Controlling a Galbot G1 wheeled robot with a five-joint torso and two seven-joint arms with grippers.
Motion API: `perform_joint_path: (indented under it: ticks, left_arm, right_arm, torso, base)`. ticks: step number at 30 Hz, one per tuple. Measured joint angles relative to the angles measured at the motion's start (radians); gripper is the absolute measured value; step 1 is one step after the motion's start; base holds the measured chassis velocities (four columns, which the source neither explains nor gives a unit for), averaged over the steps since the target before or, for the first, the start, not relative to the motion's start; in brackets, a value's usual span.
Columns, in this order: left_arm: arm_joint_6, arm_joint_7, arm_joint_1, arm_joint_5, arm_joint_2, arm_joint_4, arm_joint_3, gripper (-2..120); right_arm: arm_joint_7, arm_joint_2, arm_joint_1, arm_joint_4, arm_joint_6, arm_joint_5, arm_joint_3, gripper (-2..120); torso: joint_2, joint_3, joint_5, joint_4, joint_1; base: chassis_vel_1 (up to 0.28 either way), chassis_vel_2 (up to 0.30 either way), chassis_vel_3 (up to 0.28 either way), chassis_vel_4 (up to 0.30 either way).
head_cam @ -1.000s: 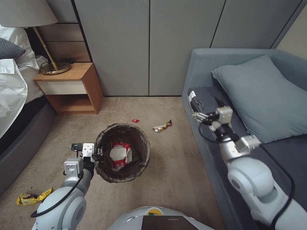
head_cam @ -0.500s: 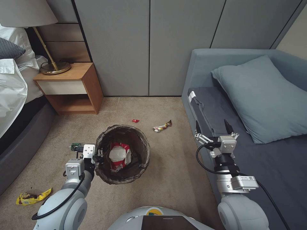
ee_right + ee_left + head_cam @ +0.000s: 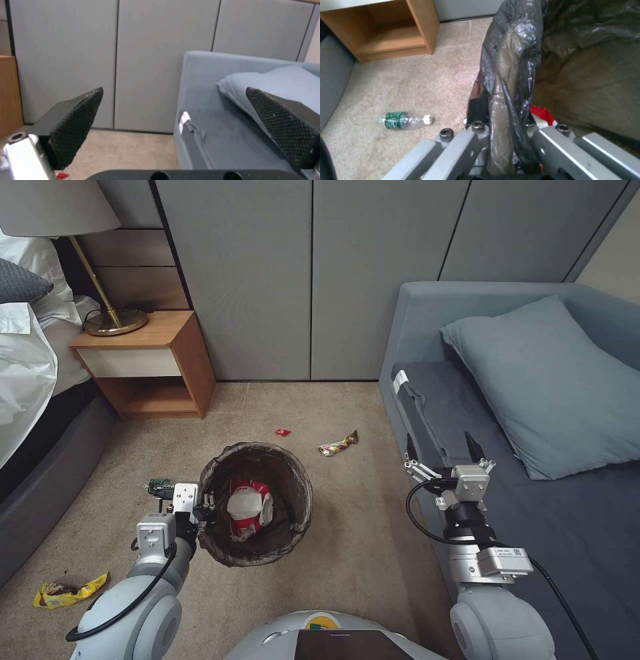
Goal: Pick up the trash bin, then pick up the garbage from the floor and place it into the trash bin.
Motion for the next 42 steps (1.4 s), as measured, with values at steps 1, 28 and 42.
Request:
perform_joint_path:
  ticks: [1, 28, 42]
  left_arm:
    - [0.0, 0.0, 0.0, 0.0, 0.0, 0.0, 0.0, 3]
    - [0.002, -0.003, 0.0, -0.003, 0.002, 0.0, -0.015, 3]
    - [0.004, -0.004, 0.002, -0.005, 0.003, 0.0, -0.015, 3]
  right_arm:
    - [0.0, 0.0, 0.0, 0.0, 0.0, 0.0, 0.0, 100]
    - [0.008, 0.005, 0.006, -0.012, -0.005, 0.0, -0.004, 100]
    - [0.008, 0.013, 0.003, -0.015, 0.002, -0.013, -0.006, 100]
  torso:
    - [0.0, 0.0, 0.0, 0.0, 0.0]
    - [0.0, 0.0, 0.0, 0.0, 0.0]
    - [0.0, 0.0, 0.0001, 0.0001, 0.0]
  base:
    - [0.0, 0.0, 0.0, 0.0]
    - [-0.024, 0.021, 0.026, -0.024]
    - [-0.049, 0.044, 0.053, -0.047]
